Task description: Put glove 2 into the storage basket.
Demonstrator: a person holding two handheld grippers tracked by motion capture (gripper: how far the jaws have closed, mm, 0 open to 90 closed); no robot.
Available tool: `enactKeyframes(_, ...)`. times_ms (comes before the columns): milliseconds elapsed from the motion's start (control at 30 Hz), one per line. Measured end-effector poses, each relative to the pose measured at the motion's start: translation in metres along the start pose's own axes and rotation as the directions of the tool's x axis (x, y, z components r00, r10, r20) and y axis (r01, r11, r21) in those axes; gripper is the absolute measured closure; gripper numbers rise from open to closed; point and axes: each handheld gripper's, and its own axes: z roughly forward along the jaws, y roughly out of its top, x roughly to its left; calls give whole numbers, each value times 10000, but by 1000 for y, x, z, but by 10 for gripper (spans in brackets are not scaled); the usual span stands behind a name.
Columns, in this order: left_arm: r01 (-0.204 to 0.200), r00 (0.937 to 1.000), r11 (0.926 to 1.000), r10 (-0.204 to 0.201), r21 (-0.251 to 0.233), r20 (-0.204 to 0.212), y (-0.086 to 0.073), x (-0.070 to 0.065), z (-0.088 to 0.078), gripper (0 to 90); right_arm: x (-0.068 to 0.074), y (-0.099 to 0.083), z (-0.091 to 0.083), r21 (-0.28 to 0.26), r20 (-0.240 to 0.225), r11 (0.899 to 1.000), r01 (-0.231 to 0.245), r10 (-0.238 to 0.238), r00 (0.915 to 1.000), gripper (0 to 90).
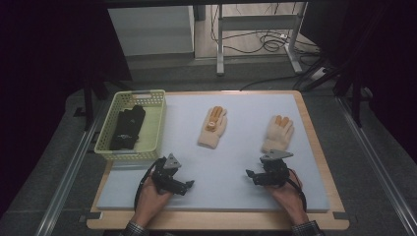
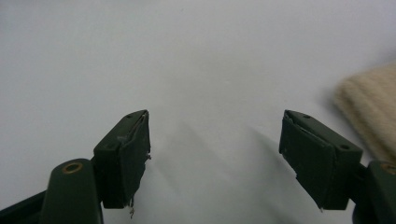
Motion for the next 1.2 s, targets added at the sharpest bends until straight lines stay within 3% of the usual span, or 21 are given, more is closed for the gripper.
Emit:
enactKeyframes(300, -3, 10000, 10000, 3, 0, 0, 0, 0, 0, 6, -14, -8, -15, 55, 367, 9997, -246, 244, 9990, 270)
enactKeyframes(667, -3, 10000, 10000, 3, 1, 4, 0, 0, 0, 6, -39, -11, -37, -8, 1089, 9985, -539, 536, 9926, 416)
enactKeyframes(967, 3, 10000, 10000, -3, 1, 2, 0, 0, 0, 6, -62, 0, -35, -26, 1454, 9976, -695, 691, 9869, 491)
enactKeyframes(1100, 6, 10000, 10000, -6, -3, 2, 0, 0, 0, 6, -75, 9, -31, -39, 1641, 9967, -814, 810, 9831, 480)
enactKeyframes(1200, 4, 10000, 10000, -4, 0, 4, 0, 0, 0, 6, -84, 16, -26, -69, 1905, 9965, -827, 825, 9782, 418)
